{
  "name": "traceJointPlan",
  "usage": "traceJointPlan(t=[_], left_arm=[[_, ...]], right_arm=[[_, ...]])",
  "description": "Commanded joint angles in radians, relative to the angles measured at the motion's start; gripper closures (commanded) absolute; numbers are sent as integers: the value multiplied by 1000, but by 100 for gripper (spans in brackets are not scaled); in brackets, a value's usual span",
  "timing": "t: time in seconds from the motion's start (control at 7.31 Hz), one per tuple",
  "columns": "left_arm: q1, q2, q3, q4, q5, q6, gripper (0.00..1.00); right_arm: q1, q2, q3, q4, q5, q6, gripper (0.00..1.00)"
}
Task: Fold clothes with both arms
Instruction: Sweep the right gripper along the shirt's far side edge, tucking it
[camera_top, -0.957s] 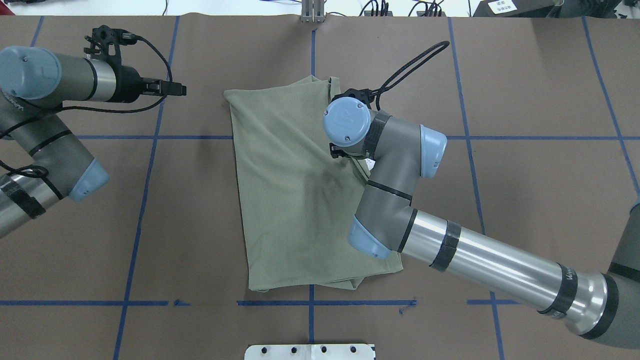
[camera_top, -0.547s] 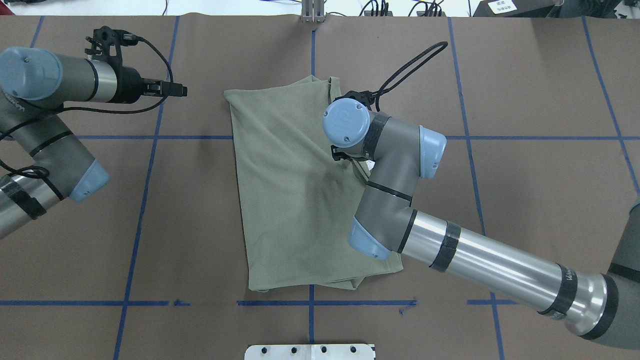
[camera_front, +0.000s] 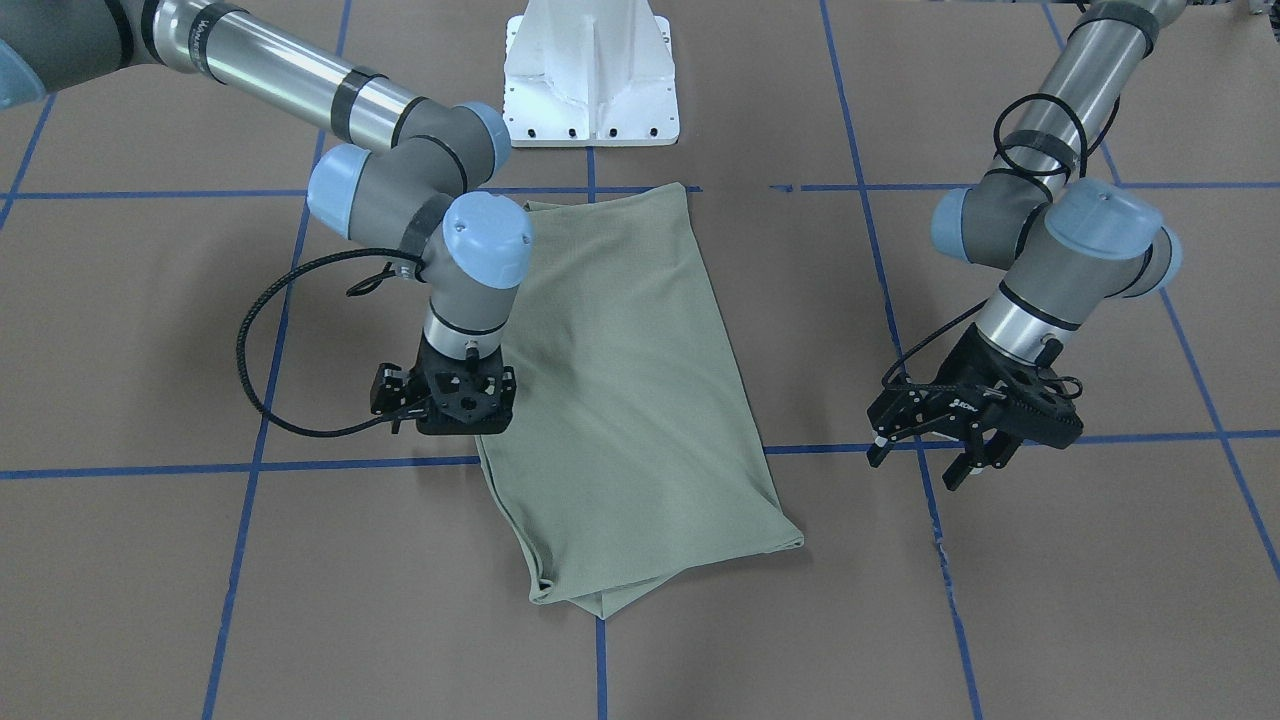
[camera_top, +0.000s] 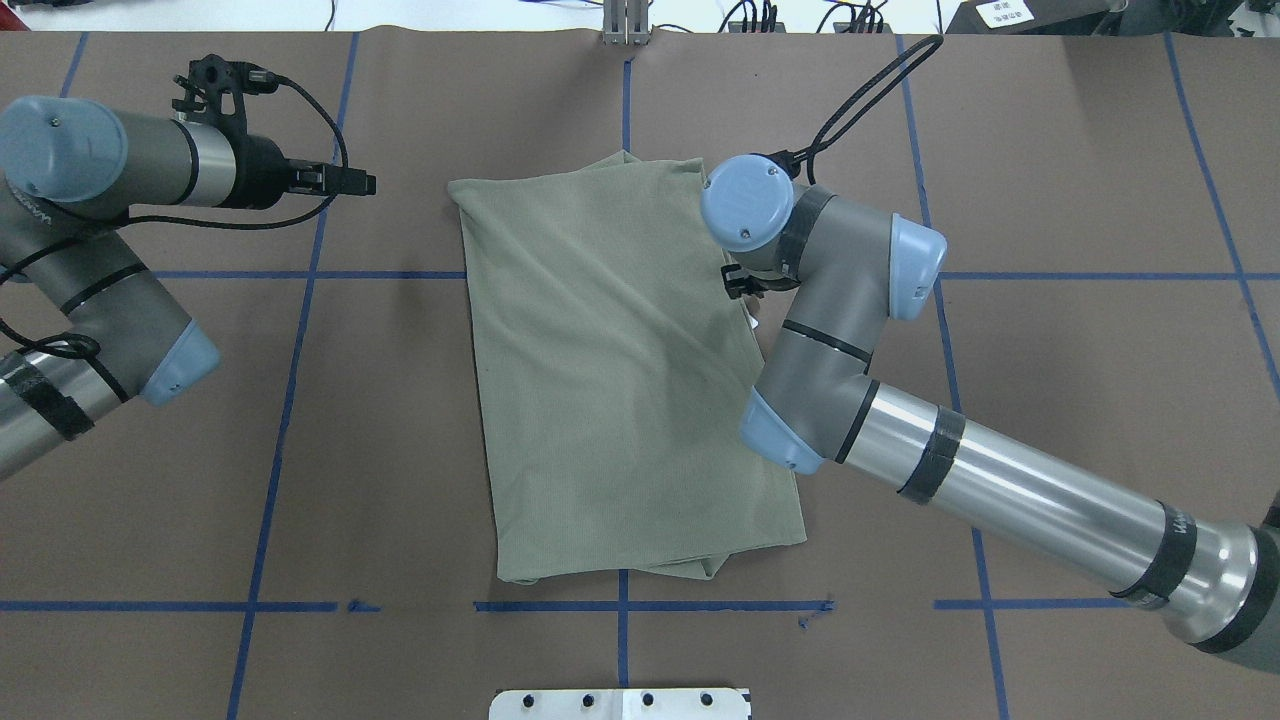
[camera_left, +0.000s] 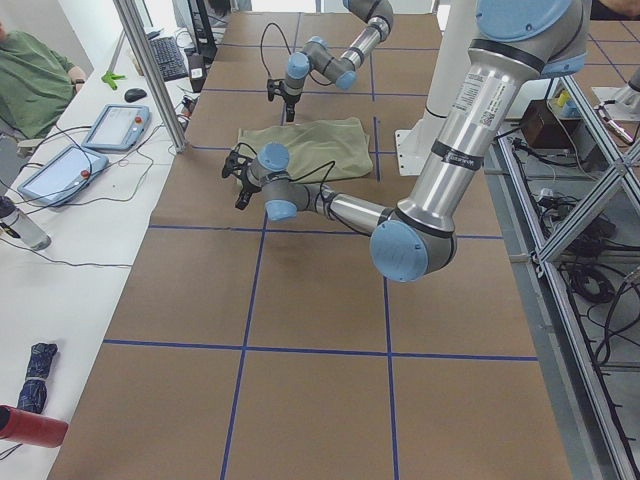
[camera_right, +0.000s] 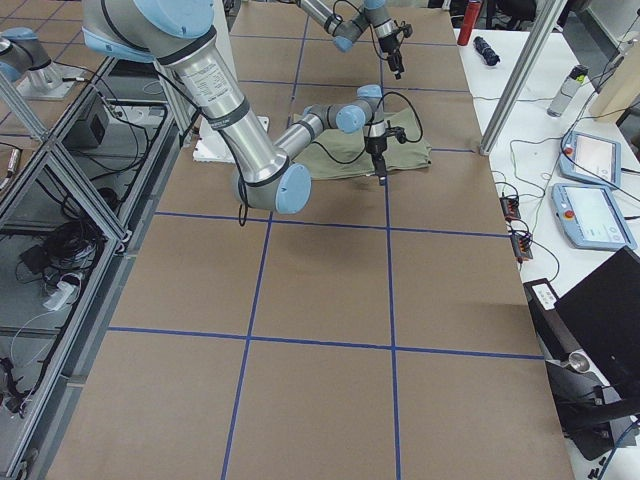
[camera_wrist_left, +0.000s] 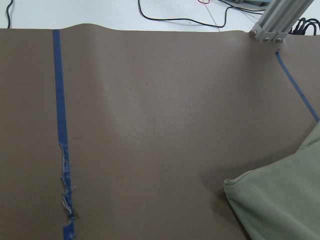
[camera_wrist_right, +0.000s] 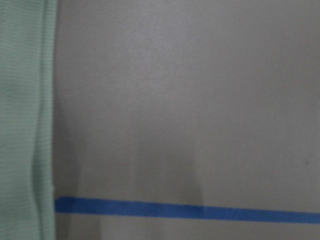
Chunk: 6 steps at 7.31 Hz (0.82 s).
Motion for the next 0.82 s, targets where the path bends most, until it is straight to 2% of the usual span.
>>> traceJointPlan(t=[0.0, 0.14, 0.27, 0.55, 0.68], left_arm=[[1, -3, -3, 0, -1, -2, 0], [1, -3, -28, 2, -6, -33, 0], [13, -3, -75, 14, -7, -102, 0], [109, 29, -214, 52, 7, -278, 0], [160, 81, -308, 54, 25, -376, 0]], right_arm=[[48, -26, 3, 11, 5, -44, 0], [58, -23, 21, 81, 39, -33, 0], [70, -46, 44, 217, 126, -12, 0], [68, -188, 175, 459, 196, 156, 0], [38, -262, 262, 562, 198, 320, 0]])
